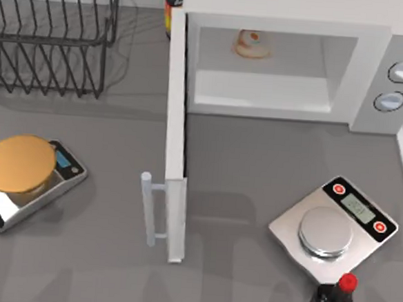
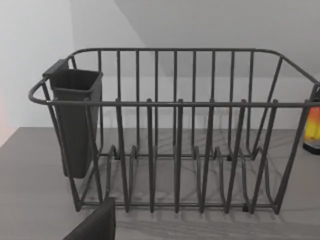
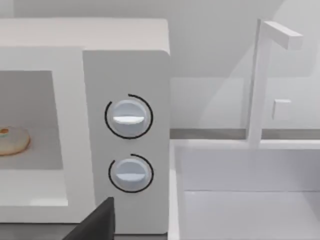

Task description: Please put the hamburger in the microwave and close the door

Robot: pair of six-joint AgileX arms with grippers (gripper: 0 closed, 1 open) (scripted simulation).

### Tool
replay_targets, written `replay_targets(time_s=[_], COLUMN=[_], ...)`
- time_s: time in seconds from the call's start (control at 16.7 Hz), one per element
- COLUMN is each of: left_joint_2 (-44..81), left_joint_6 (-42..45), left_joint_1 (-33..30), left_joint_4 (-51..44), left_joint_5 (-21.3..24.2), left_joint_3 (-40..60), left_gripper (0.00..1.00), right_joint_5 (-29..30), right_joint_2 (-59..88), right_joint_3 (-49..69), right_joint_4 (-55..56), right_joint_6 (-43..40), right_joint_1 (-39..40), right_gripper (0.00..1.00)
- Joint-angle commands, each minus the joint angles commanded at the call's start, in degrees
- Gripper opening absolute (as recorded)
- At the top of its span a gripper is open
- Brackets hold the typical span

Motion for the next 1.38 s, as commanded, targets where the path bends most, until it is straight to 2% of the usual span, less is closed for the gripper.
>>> replay_targets(time_s=[0.24, 1.02, 1.38], left_joint_2=[0.00, 0.00, 0.00], left_joint_6=[0.00, 0.00, 0.00], left_joint_1=[0.00, 0.00, 0.00], left_joint_4=[0.00, 0.00, 0.00], left_joint_5=[0.00, 0.00, 0.00], left_joint_3=[0.00, 0.00, 0.00], left_gripper=[1.00, 0.02, 0.00], right_joint_5=[0.00, 0.00, 0.00], right_joint_2=[0.00, 0.00, 0.00], right_joint_3=[0.00, 0.00, 0.00], right_joint_4=[0.00, 0.00, 0.00], right_joint_6=[0.00, 0.00, 0.00], right_joint_1=[0.00, 0.00, 0.00], right_gripper=[1.00, 1.00, 1.00])
